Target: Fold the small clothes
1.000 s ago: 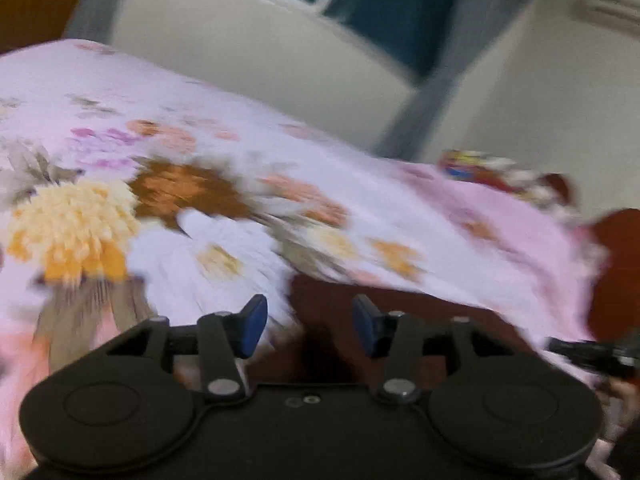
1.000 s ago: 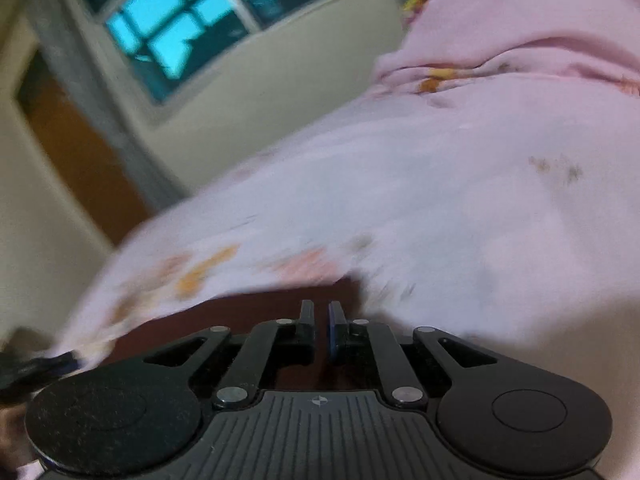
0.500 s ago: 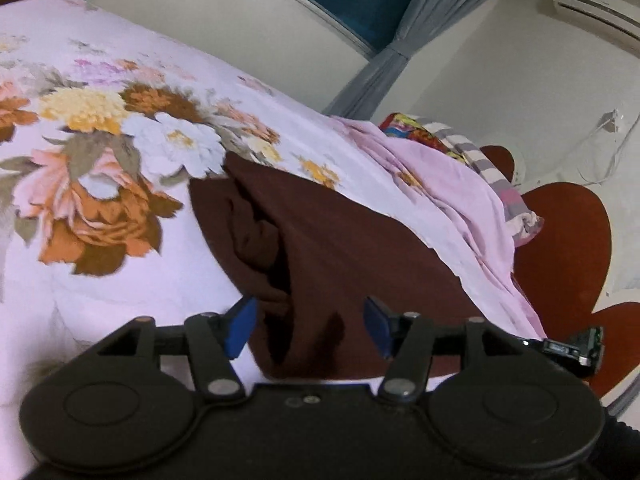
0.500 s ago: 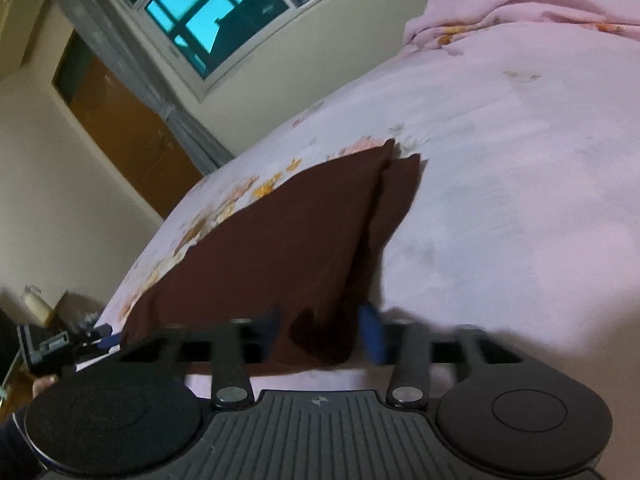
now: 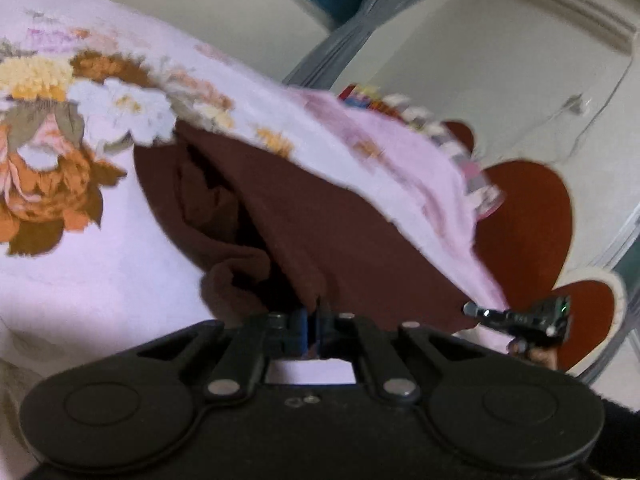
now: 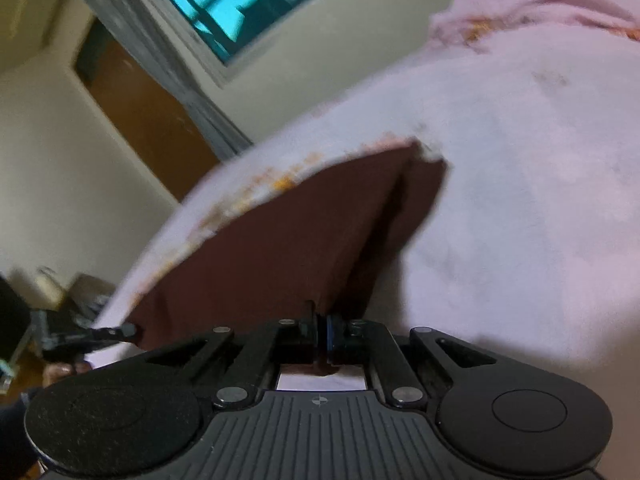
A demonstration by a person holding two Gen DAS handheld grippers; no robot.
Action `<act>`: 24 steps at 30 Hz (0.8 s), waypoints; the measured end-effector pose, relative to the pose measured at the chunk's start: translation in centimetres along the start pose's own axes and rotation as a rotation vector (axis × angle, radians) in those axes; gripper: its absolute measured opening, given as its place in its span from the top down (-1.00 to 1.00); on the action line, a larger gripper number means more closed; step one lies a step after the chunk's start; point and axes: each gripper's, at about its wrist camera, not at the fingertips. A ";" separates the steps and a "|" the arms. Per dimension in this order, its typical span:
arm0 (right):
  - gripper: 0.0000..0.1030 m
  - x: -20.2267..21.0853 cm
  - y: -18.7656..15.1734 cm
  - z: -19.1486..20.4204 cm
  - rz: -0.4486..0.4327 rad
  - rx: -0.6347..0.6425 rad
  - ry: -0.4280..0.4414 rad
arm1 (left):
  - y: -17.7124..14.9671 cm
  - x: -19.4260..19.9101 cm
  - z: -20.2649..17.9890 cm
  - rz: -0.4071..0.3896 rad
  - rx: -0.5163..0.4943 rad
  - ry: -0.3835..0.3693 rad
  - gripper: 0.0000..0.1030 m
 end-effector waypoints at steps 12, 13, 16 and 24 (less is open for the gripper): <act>0.35 2.4 -0.5 0.4 -0.103 -0.004 -0.121 | 1.4 4.4 2.5 -0.171 0.102 0.166 -0.91; 0.35 2.7 -0.3 1.2 -0.138 0.009 -0.111 | 2.2 3.7 2.6 -0.164 0.117 0.168 -0.87; 0.35 1.4 0.1 3.8 -0.176 0.083 -0.137 | 3.5 0.4 2.1 -0.109 0.071 0.182 -0.88; 0.37 -7.9 -1.2 3.8 0.010 0.209 -0.355 | 1.3 -4.7 1.7 -0.014 -0.032 0.321 -0.77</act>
Point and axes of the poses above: each gripper's, at about its wrist camera, not at the fingertips, and x roughly against the way its jaws point, z to its left, y to its top, and after that the axes turned 2 degrees about -z, right-handed
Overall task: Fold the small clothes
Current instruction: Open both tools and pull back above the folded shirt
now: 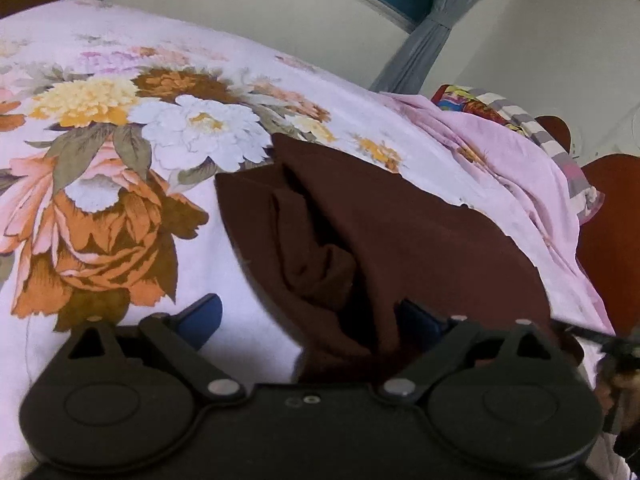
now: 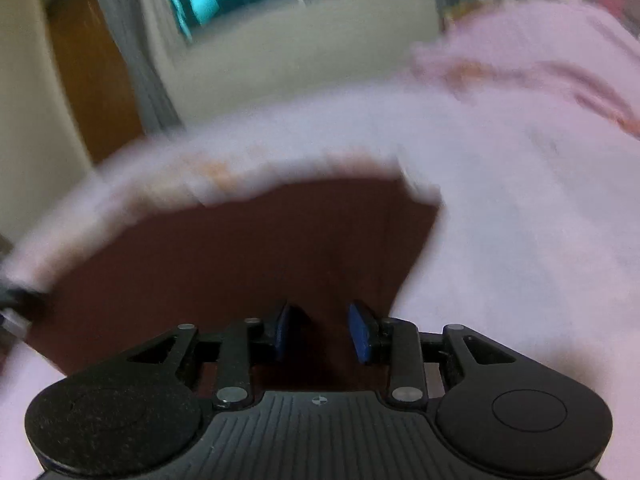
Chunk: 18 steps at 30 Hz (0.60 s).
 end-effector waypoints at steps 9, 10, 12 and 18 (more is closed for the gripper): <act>0.37 0.2 0.0 -0.9 -0.039 -0.037 0.038 | 1.7 0.7 3.1 -0.032 0.297 -0.089 -0.63; 0.37 0.3 0.0 -1.1 -0.040 -0.048 0.045 | 1.6 0.2 2.8 -0.001 0.269 -0.037 -0.39; 0.36 1.1 0.3 -1.1 -0.048 -0.066 0.063 | 1.6 0.6 2.6 0.004 0.280 -0.008 -0.33; 0.36 4.4 0.9 -1.3 -0.192 -0.104 0.099 | 2.5 2.2 2.4 -0.047 0.280 0.130 -0.13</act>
Point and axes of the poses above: each gripper's, at about its wrist camera, not at the fingertips, and x roughly against the way its jaws point, z to its left, y to its top, and after that the axes turned 2 degrees about -z, right-handed
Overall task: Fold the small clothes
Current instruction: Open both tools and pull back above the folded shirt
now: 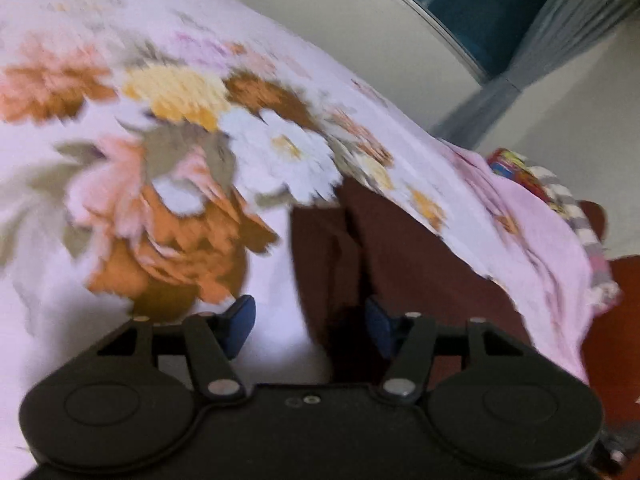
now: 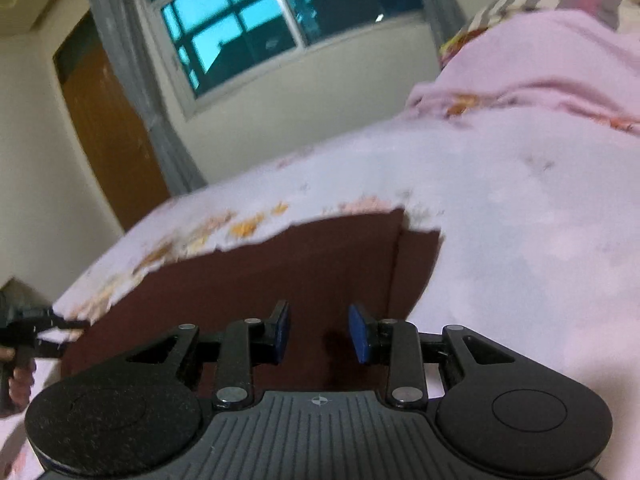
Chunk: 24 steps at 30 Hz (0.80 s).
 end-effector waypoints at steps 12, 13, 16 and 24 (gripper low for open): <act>0.36 0.2 -1.1 -0.6 0.041 -0.043 -0.019 | -1.3 -1.6 -4.1 0.069 -0.267 0.203 -0.21; 0.36 0.1 -1.2 -0.6 0.045 -0.038 -0.022 | -1.6 -1.5 -4.3 0.068 -0.300 0.216 -0.21; 0.36 0.1 -1.2 -0.6 0.044 -0.033 -0.025 | -2.2 -1.2 -4.6 0.052 -0.368 0.258 -0.21; 0.36 0.5 -1.3 -0.8 0.036 -0.055 -0.047 | -3.0 -0.5 -4.5 0.052 -0.451 0.331 -0.20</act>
Point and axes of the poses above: each gripper's, at about its wrist camera, not at the fingertips, and x roughly against the way its jaws point, z to its left, y to its top, and after that the axes turned 2 degrees about -z, right-handed
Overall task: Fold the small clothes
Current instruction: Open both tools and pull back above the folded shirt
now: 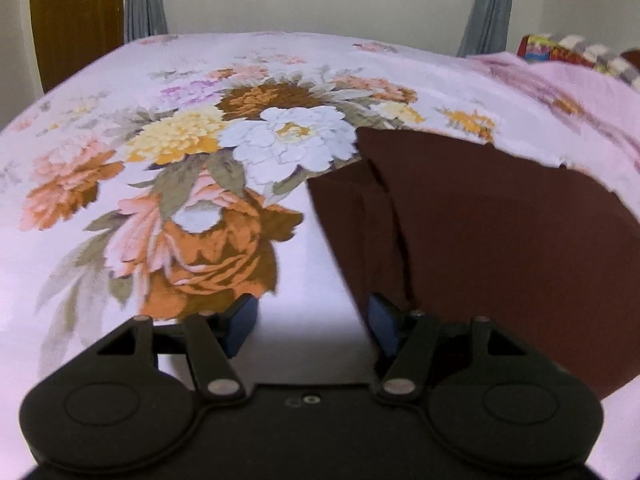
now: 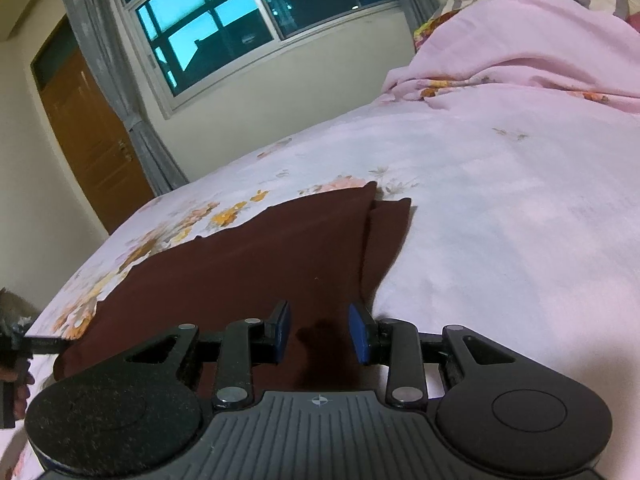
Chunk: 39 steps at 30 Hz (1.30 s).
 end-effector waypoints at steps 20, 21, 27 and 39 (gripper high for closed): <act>0.36 2.8 0.6 0.7 -0.012 0.049 0.029 | 1.2 -3.8 4.7 0.019 0.456 -0.580 -0.18; 0.36 3.2 0.7 0.3 -0.027 0.036 0.022 | 1.1 -4.0 5.1 0.016 0.484 -0.598 -0.18; 0.36 4.2 0.5 -2.4 -0.050 -0.039 -0.003 | -0.8 -4.3 8.3 -0.047 0.669 -0.691 -0.36; 0.36 3.8 2.8 2.0 -0.117 -0.024 0.107 | 4.5 -3.6 1.2 0.102 0.158 -0.322 -0.51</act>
Point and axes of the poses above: each gripper's, at about its wrist camera, not at the fingertips, and x roughly against the way its jaws point, z to its left, y to its top, and after that the axes turned 2 degrees about -z, right-handed
